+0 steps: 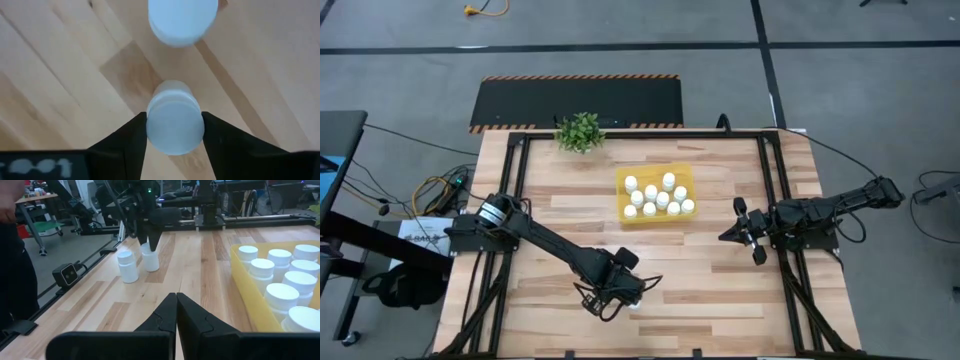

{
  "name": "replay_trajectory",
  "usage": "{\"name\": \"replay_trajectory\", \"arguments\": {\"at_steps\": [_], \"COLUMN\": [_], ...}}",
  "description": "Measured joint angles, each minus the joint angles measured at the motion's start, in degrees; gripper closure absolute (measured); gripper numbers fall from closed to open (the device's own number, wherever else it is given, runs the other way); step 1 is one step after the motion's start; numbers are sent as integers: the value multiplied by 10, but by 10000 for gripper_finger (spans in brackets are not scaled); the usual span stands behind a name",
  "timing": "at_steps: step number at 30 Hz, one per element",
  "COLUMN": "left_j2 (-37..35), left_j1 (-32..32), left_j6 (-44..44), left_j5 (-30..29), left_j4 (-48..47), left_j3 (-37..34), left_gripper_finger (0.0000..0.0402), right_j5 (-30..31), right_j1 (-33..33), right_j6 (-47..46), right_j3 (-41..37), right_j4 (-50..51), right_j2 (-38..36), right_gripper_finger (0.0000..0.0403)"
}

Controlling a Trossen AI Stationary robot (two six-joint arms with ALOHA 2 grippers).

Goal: Pick and place pill bottles into a basket
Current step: Put the white medicine bottle into the yellow bin

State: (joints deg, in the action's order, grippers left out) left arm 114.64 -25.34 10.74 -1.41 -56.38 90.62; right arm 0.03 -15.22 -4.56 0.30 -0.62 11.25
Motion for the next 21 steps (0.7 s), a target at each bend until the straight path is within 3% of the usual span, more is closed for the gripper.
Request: {"name": "replay_trajectory", "arguments": {"at_steps": [12, 21], "left_j2": [-64, -114], "left_j1": [15, 62], "left_j6": [0, 0], "left_j5": [-29, -39], "left_j4": [-50, -62], "left_j3": [0, 2], "left_gripper_finger": [243, 243], "right_j5": [0, 0], "right_j1": [0, 0], "right_j6": [0, 0], "right_j3": [0, 0], "right_j4": [0, 0], "right_j2": [0, 0], "right_gripper_finger": [401, 401]}}
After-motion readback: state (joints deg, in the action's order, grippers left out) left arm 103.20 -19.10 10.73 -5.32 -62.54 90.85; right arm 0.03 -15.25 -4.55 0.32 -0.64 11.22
